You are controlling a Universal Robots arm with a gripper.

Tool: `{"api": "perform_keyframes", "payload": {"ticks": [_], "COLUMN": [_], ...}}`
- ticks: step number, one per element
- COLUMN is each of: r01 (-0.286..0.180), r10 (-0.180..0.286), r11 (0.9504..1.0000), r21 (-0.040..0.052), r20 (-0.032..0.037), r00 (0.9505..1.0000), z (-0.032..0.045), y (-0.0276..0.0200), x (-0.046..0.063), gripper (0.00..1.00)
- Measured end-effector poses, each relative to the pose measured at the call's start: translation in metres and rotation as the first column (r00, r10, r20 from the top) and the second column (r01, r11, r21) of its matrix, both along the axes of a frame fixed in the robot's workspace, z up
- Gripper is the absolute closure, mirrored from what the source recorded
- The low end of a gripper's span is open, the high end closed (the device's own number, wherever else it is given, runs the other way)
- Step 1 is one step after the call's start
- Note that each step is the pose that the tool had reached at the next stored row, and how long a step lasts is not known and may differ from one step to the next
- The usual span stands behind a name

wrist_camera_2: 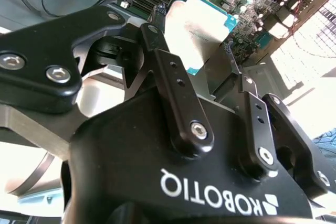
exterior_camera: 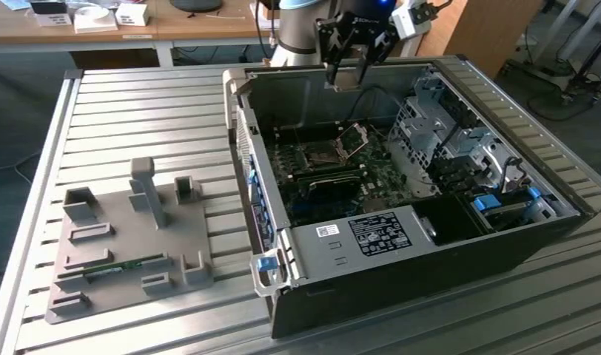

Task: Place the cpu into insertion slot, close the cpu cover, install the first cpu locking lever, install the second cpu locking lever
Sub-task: 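Place the cpu into insertion slot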

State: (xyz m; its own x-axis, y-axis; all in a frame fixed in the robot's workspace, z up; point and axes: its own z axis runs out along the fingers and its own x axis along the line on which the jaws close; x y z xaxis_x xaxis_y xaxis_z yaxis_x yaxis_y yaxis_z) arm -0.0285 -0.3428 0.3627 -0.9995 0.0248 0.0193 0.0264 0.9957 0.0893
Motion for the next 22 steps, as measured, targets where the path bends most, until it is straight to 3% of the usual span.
{"api": "perform_keyframes", "payload": {"ticks": [22], "r01": [0.0], "r10": [0.0], "r11": [1.0], "r21": [0.0], "r20": [0.0005], "r00": [1.0], "z": [-0.0093], "y": [0.0], "x": [-0.0004], "gripper": [0.46]}}
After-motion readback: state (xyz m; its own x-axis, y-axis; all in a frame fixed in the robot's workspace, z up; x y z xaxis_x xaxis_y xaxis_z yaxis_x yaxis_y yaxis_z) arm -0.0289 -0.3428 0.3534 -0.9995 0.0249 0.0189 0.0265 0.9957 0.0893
